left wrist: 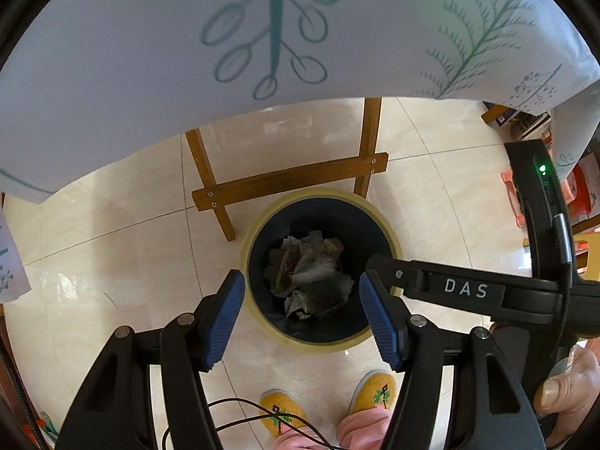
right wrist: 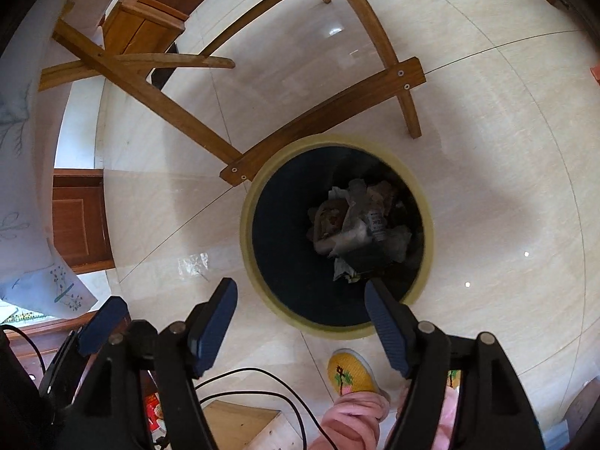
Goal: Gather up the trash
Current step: 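Raise both tools back up over the table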
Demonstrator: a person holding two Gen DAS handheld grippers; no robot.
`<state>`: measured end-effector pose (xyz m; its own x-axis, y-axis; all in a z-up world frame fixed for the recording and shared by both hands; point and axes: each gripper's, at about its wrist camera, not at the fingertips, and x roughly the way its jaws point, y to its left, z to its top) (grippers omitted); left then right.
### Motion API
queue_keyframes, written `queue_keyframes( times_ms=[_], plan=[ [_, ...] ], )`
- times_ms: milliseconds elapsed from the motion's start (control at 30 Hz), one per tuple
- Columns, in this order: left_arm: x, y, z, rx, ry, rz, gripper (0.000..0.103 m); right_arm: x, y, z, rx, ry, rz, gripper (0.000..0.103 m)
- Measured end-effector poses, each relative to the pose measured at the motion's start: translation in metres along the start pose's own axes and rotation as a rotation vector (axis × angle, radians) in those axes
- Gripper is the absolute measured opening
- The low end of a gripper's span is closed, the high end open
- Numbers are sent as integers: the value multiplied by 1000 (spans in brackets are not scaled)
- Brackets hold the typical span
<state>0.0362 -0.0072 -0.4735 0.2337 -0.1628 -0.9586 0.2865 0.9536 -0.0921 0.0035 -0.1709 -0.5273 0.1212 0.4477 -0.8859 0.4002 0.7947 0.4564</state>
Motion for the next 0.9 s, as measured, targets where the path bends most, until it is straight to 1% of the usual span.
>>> queue_keyframes(
  times_ms=[200,367,433,667,900],
  plan=[
    [-24,4,-3,-31,-18,9,62,-20,9,-9,-12,-11,15,71],
    [-69,9,0,-57,-60,12,62,-55,26,-20,-42,-36,27,71],
    [-89,10,2,-60,-76,13,62,-76,36,-26,-63,-50,25,71],
    [-182,1,13,-58,-152,1,62,-160,72,-46,-136,-101,29,71],
    [-276,-11,24,-75,-221,-38,62,-256,113,-64,-238,-177,35,71]
  ],
)
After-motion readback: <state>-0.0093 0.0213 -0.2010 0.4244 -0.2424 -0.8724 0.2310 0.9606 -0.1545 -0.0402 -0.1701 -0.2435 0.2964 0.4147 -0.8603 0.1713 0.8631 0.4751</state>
